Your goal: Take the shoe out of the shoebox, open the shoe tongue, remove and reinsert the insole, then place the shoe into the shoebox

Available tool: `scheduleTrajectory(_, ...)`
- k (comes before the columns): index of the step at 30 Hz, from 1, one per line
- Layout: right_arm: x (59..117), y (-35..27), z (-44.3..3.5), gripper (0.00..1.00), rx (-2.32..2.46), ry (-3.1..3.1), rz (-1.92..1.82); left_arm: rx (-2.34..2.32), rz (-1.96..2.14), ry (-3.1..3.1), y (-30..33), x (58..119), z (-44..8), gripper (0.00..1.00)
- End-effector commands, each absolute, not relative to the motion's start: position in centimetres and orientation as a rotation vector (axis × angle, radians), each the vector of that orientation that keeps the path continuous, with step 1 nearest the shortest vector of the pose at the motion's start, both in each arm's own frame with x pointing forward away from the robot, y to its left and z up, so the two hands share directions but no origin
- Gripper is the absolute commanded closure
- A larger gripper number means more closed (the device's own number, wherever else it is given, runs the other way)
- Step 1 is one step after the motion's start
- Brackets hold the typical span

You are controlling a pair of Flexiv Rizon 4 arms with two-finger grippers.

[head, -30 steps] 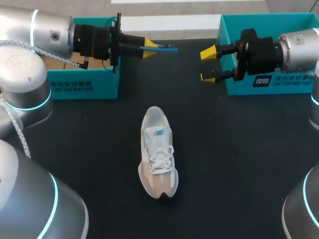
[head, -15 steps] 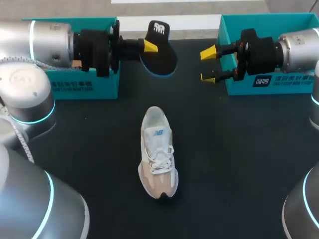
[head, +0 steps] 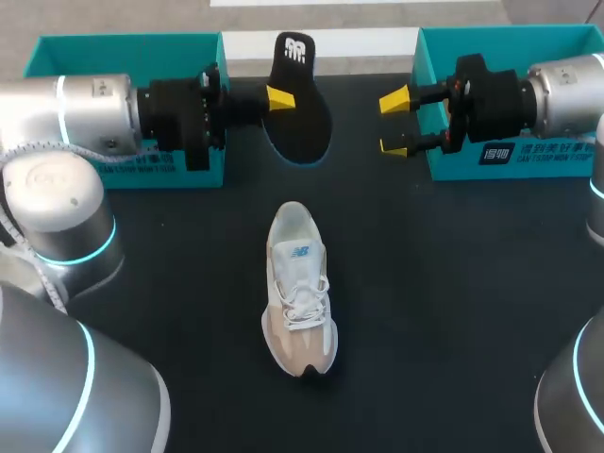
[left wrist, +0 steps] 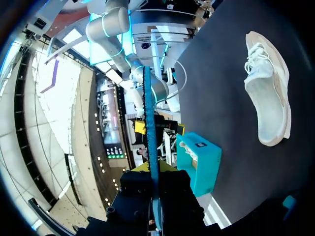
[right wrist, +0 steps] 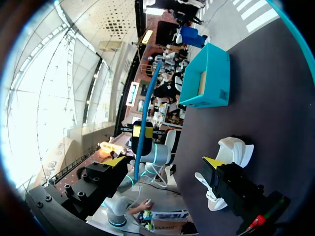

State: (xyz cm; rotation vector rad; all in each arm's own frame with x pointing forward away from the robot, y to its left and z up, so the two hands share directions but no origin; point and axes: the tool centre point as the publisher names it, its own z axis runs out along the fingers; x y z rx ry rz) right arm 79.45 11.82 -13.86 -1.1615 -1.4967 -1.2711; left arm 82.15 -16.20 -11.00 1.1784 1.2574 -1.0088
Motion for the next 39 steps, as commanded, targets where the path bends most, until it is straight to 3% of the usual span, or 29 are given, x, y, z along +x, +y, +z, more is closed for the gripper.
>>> scheduleTrajectory(1,79.6,12.0,-13.9,0.0,-1.162,-1.496,-1.271,1.181,-0.992,1.252,-16.3,81.4,-11.9,1.0)
scheduleTrajectory(19,78.2,16.0,-14.1,0.0,-1.103,-1.493,-1.228,1.311,-0.963,1.129,-20.5,84.0,-14.0,1.0)
scheduleTrajectory(21,77.9,16.3,-14.1,0.29,-1.095,-1.491,-1.213,1.311,-0.974,1.114,-20.9,84.4,-14.2,1.0)
scheduleTrajectory(23,77.7,16.3,-14.3,0.48,-1.1,-1.492,-1.203,1.308,-0.985,1.109,-21.3,84.7,-14.4,1.0)
scheduleTrajectory(39,78.6,16.8,-14.4,0.7,-1.102,-1.496,-1.189,1.274,-1.028,1.092,-23.1,83.6,-14.9,1.0)
